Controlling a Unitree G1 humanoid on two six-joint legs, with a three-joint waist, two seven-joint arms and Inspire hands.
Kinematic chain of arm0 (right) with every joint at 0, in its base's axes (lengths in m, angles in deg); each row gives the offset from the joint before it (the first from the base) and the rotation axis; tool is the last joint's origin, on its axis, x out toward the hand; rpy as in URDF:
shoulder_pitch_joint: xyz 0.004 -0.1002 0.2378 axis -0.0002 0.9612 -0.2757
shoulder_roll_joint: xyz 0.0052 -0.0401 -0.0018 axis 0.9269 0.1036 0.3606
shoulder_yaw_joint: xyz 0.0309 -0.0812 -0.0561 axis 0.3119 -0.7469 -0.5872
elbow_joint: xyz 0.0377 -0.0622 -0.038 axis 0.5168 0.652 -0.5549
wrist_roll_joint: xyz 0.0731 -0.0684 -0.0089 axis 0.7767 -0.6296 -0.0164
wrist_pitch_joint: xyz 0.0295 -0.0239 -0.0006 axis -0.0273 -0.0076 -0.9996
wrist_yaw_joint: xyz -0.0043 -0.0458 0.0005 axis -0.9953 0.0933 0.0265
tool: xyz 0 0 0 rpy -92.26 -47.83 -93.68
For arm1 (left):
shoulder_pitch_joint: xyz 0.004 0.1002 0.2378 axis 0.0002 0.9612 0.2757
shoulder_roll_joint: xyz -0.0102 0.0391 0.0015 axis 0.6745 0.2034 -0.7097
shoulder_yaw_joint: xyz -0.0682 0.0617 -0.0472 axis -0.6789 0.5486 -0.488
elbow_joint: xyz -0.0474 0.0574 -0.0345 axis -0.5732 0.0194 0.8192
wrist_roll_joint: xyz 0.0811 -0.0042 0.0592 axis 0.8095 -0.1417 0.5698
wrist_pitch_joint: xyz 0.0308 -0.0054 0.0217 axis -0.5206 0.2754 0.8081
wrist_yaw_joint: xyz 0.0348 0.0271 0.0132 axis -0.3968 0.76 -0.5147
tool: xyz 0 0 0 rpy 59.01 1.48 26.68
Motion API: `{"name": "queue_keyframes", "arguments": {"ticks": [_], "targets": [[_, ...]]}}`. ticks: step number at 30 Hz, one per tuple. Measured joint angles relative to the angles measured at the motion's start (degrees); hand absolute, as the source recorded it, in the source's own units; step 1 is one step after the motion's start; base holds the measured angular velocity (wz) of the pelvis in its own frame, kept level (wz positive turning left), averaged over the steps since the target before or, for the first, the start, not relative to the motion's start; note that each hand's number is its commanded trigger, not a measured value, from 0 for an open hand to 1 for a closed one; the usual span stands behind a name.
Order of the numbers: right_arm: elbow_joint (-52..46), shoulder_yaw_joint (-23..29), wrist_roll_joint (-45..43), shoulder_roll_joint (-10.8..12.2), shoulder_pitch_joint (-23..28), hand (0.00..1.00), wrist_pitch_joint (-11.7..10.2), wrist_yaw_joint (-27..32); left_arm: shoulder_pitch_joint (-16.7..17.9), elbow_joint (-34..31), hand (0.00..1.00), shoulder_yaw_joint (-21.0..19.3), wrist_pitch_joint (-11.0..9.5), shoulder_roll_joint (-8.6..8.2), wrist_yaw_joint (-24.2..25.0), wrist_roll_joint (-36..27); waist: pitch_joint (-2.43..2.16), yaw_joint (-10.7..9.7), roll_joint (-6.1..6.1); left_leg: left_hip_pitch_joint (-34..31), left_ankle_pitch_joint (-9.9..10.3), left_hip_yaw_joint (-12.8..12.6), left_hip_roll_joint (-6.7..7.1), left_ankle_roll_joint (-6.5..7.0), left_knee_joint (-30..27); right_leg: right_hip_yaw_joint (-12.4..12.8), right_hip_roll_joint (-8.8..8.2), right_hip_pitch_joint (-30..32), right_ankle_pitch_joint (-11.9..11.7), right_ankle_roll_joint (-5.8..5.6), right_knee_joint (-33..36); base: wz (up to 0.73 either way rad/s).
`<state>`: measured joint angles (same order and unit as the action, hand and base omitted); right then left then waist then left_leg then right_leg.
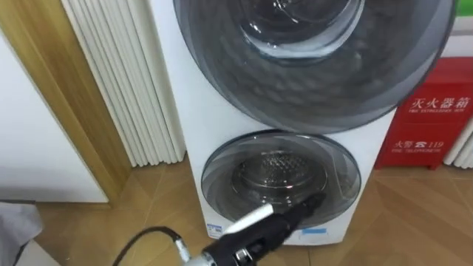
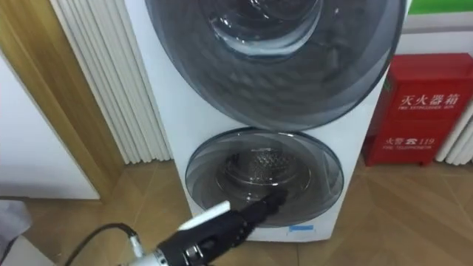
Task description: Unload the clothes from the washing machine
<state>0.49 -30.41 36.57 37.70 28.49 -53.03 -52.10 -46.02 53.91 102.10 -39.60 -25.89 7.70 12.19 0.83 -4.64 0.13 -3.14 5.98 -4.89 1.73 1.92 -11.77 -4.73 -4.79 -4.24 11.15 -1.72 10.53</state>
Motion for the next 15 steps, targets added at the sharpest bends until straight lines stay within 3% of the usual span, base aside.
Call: {"name": "queue_keyframes", "arguments": {"ticks": [6, 15], "targets": [[0.0, 0.01, 0.32, 1.2, -0.28, 0.0, -0.02, -0.59, 0.0, 2.86, 0.0, -0.14, 0.0, -1.17, -0.29, -0.06, 0.12, -0.34, -0.19, 0.22, 0.44, -2.11, -0.11, -0.44, -0.02, 0.02, -0.03, -0.54, 0.67, 0.38, -0.93, -0.01], [0.15, 0.01, 1.62, 1.22, 0.09, 0.0, -0.01, -0.8, 0.54, 7.29, 0.0, -0.46, -0.15, -1.02, -2.44, -0.35, 0.19, -0.19, -0.32, 1.5, 1.09, -3.12, -0.25, -0.64, 0.07, 0.28, -0.07, -1.42, 1.36, 0.5, -0.82, -0.04]]}}
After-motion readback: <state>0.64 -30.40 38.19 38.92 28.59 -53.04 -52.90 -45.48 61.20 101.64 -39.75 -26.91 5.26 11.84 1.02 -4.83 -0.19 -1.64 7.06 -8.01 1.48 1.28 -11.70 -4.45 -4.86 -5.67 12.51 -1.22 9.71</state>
